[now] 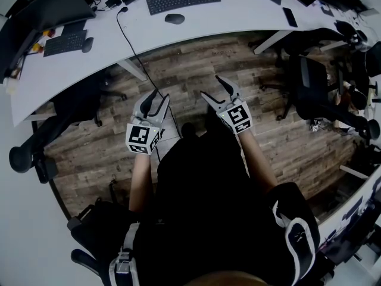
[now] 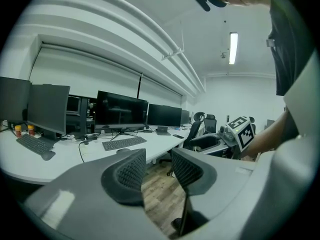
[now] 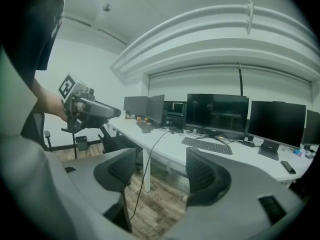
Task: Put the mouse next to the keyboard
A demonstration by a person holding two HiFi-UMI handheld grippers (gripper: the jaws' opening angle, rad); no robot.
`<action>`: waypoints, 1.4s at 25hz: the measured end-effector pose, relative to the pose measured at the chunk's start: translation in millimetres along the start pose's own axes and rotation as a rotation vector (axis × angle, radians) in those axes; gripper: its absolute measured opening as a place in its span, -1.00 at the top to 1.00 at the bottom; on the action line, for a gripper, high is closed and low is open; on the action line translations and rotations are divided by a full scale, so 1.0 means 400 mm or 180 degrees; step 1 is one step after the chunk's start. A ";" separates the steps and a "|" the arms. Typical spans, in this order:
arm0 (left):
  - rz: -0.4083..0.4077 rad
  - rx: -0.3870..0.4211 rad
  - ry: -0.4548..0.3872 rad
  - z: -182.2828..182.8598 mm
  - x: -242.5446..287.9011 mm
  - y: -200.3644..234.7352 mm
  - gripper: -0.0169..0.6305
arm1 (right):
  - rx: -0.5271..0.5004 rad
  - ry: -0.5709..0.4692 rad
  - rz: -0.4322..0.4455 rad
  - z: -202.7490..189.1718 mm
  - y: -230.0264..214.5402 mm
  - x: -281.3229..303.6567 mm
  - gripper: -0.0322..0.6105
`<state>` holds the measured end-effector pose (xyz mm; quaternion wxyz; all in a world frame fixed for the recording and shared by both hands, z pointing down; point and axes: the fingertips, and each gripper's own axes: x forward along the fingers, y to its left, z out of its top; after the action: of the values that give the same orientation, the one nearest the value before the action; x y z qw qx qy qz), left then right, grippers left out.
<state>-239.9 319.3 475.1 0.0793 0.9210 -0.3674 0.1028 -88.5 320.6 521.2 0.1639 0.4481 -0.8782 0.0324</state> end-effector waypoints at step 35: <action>0.0257 -0.0147 0.0245 0.076 0.351 0.168 0.45 | 0.0104 0.0178 0.0347 -0.007 -0.362 0.266 -0.04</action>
<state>-183.1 171.5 485.2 0.1104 0.8987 -0.4032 0.1328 -30.3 152.1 544.6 0.1791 0.4012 -0.8957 0.0682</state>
